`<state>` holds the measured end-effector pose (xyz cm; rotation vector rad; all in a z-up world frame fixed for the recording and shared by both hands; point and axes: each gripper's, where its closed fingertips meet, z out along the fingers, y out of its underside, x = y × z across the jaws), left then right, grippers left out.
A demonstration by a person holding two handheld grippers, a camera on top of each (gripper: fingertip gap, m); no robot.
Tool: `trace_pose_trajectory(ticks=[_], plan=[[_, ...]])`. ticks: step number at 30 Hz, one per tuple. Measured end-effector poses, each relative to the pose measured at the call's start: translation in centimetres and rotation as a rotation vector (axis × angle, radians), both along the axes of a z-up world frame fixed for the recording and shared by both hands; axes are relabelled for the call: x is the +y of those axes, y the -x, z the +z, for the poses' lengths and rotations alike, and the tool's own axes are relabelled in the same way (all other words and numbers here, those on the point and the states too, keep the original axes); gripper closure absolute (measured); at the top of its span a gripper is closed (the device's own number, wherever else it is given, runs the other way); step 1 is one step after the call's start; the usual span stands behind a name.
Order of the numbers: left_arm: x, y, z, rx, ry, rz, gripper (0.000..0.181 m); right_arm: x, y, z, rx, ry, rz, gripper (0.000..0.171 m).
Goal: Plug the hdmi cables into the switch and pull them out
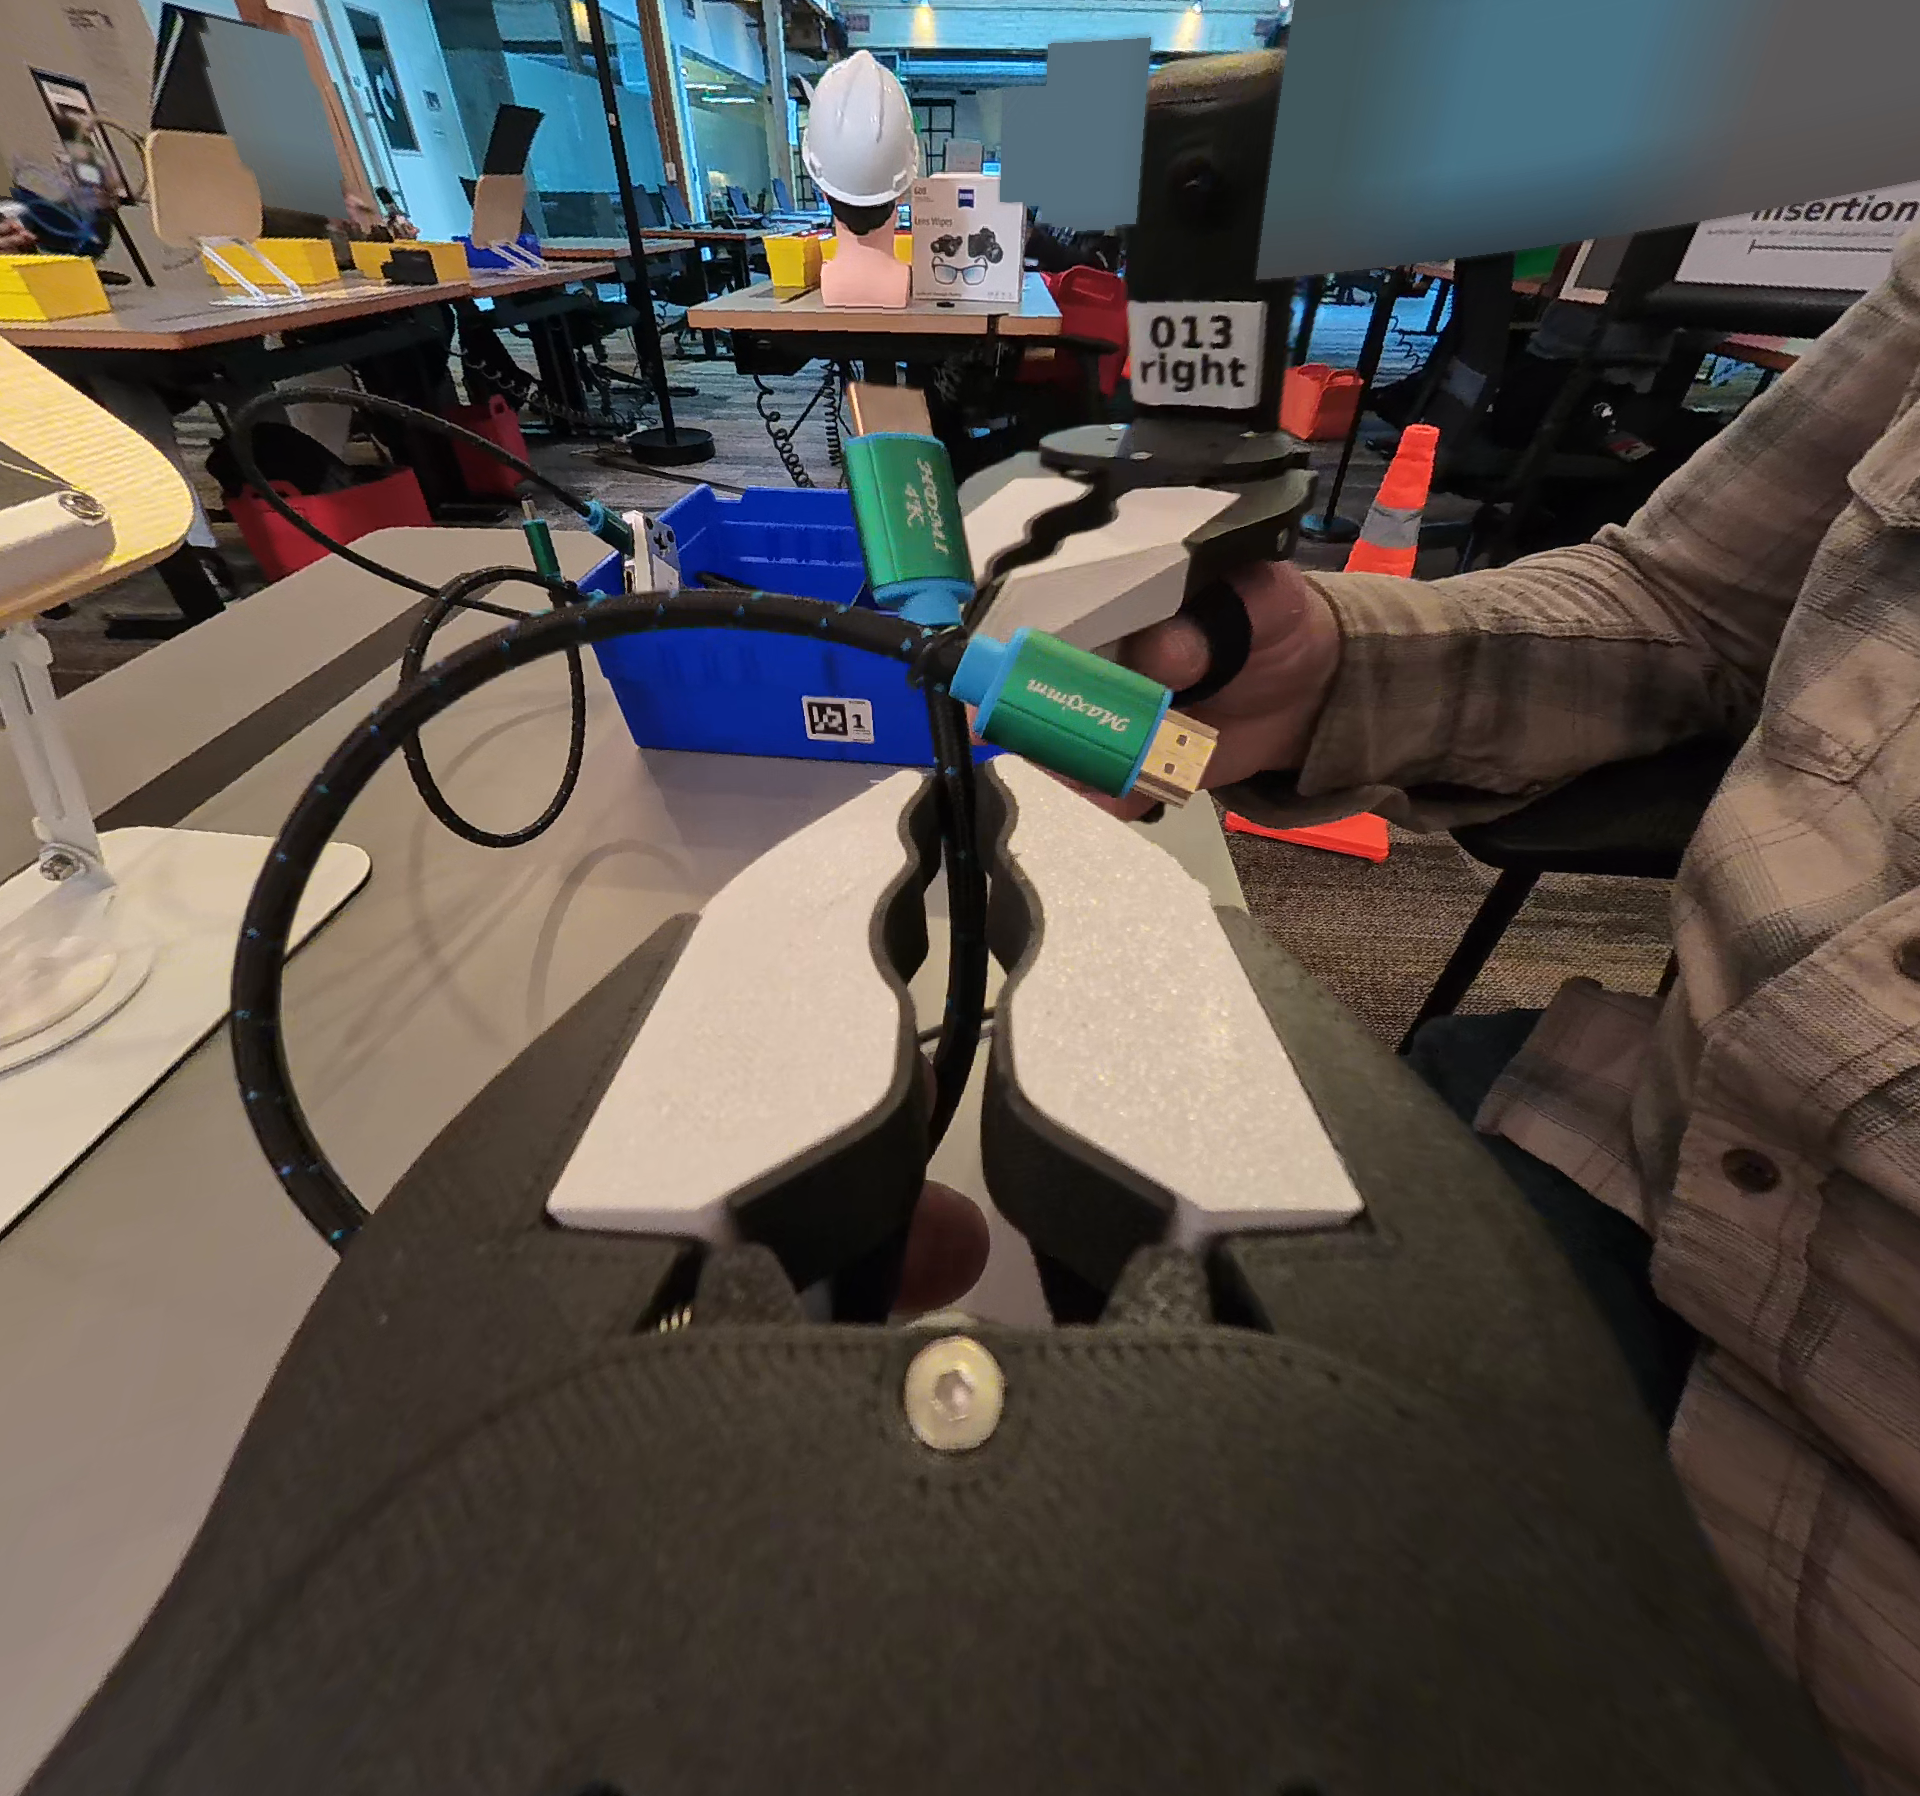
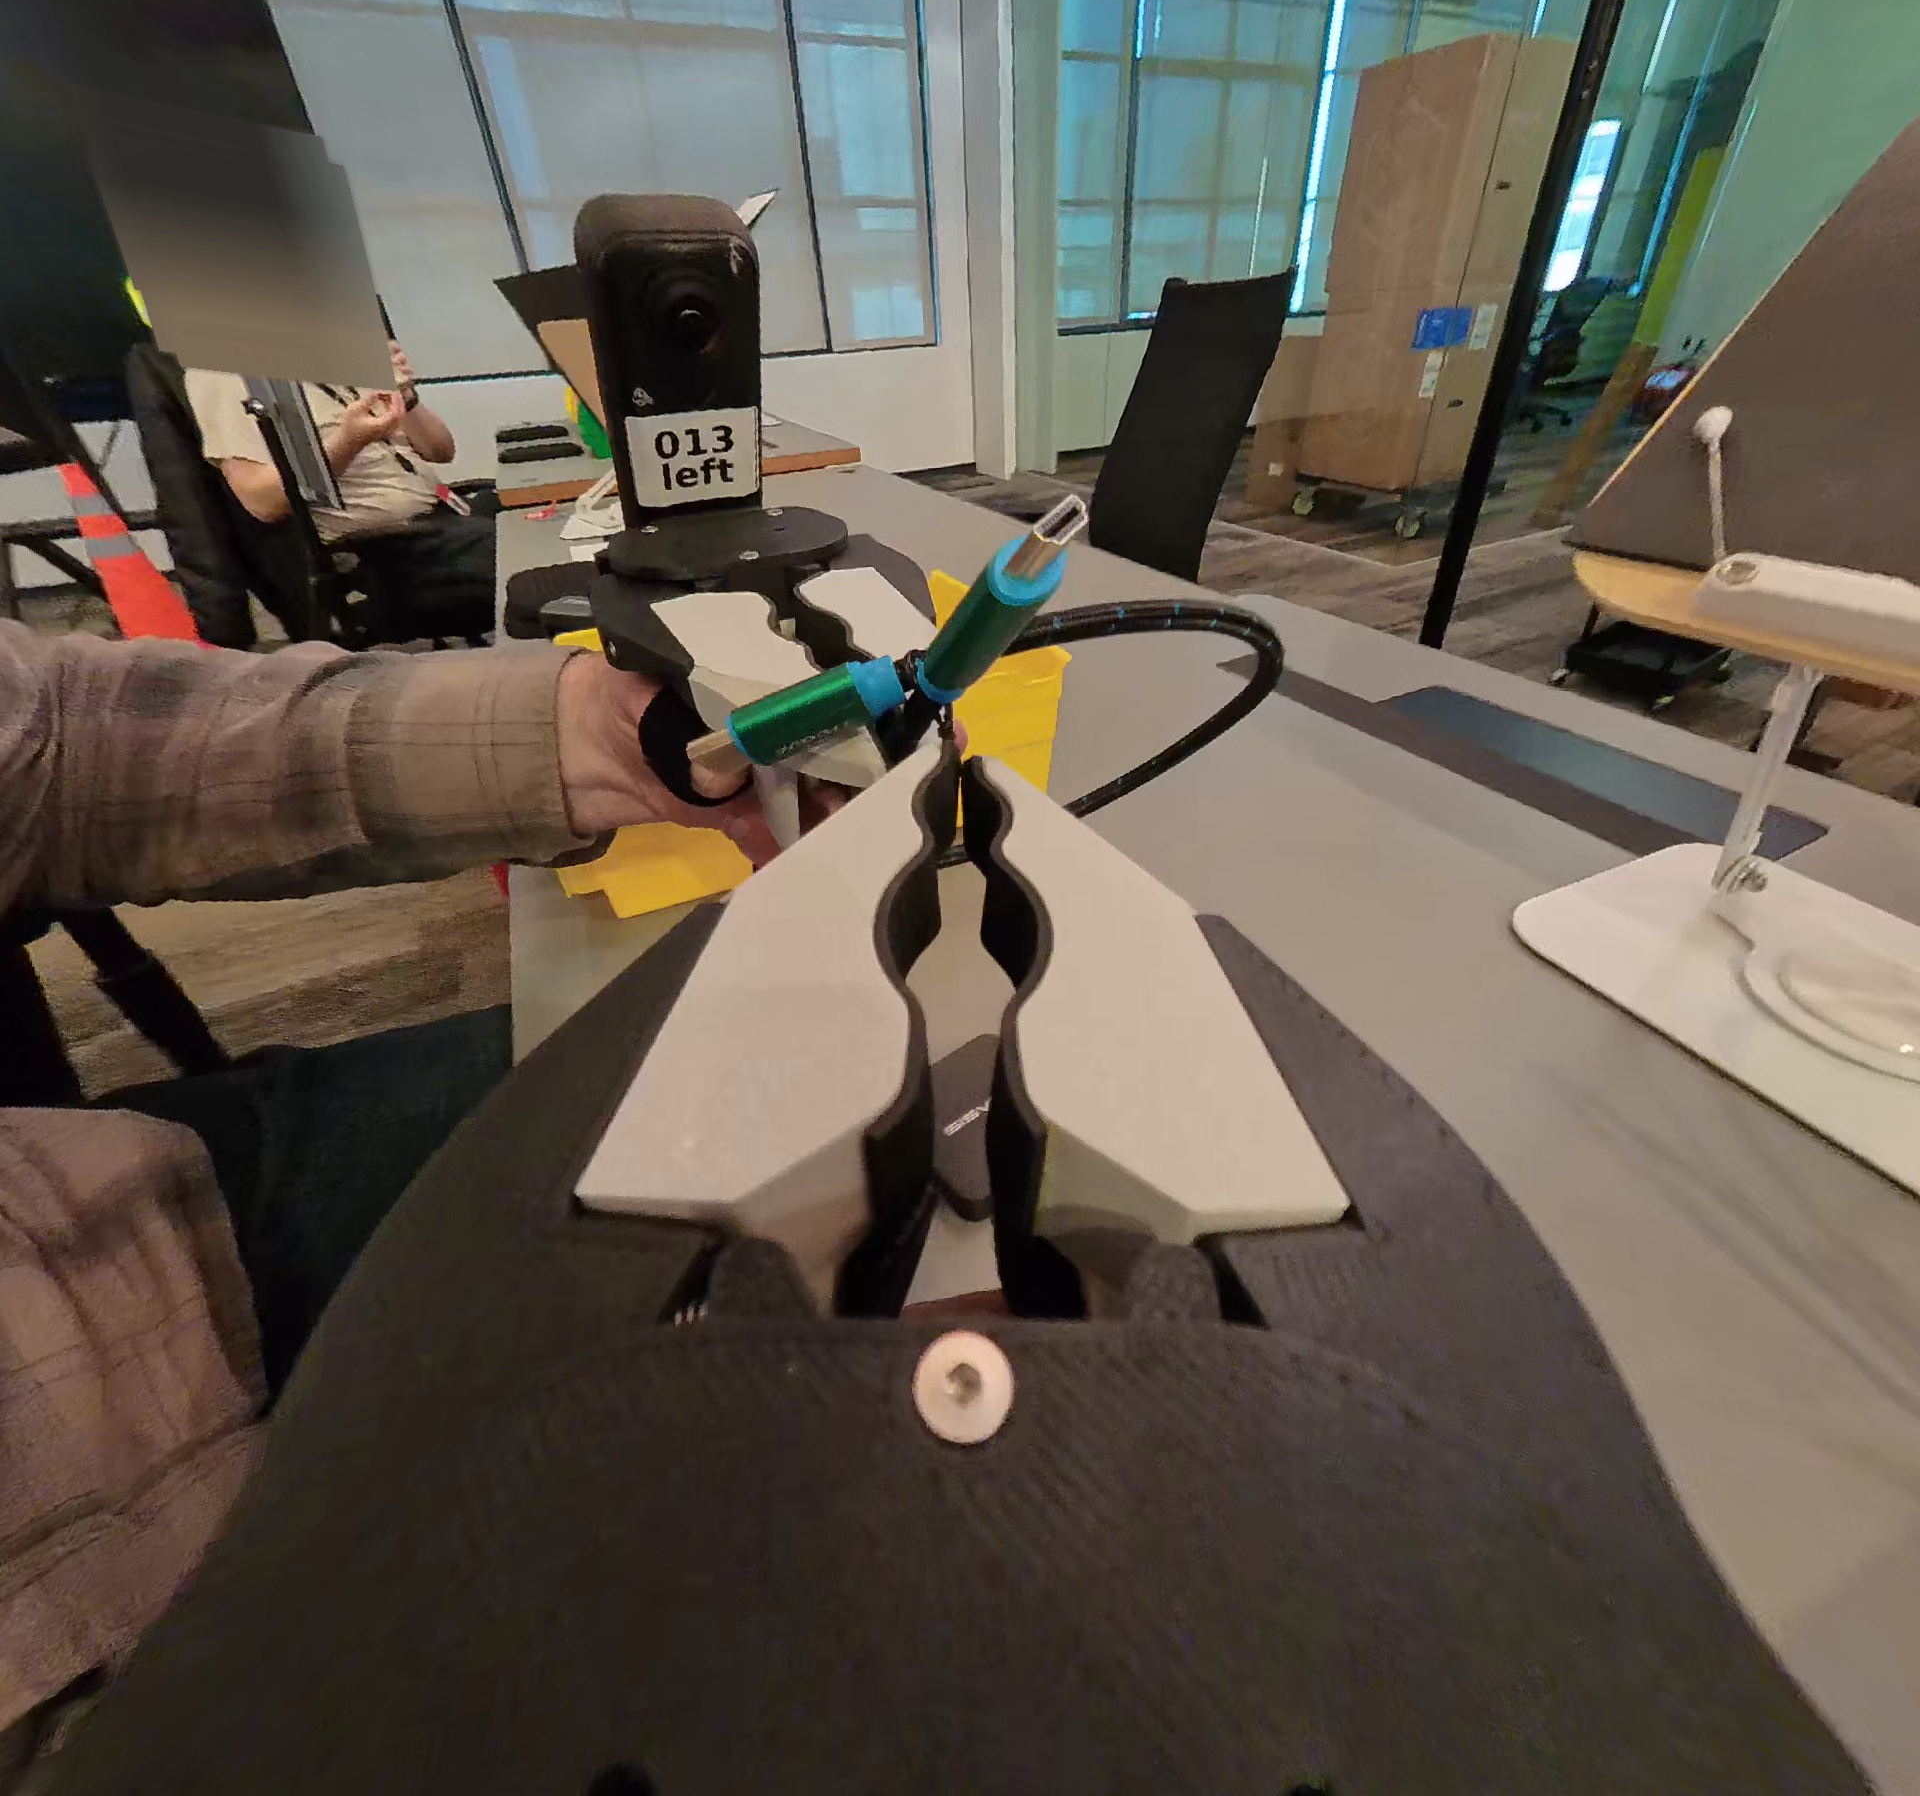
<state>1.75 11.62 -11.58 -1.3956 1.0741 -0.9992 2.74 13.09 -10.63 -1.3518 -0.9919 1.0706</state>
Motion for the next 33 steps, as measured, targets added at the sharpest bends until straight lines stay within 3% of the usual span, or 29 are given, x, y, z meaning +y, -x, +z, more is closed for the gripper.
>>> trace_pose_trajectory(ticks=[18,29,33], plan=[[0.5,0.3,-0.2,-0.029,0.0,0.02,0.176,-0.8,-0.3,0.3,0.032,0.059,0.1,0.171],[0.4,0.0,0.1,-0.054,0.022,0.004,0.176,-0.5,-1.0,0.8,0.183,0.268,0.211,0.171],[0.8,0.0,-0.3,-0.064,0.058,0.026,0.176,0.0,-0.8,0.3,0.051,0.06,0.067,0.171]])
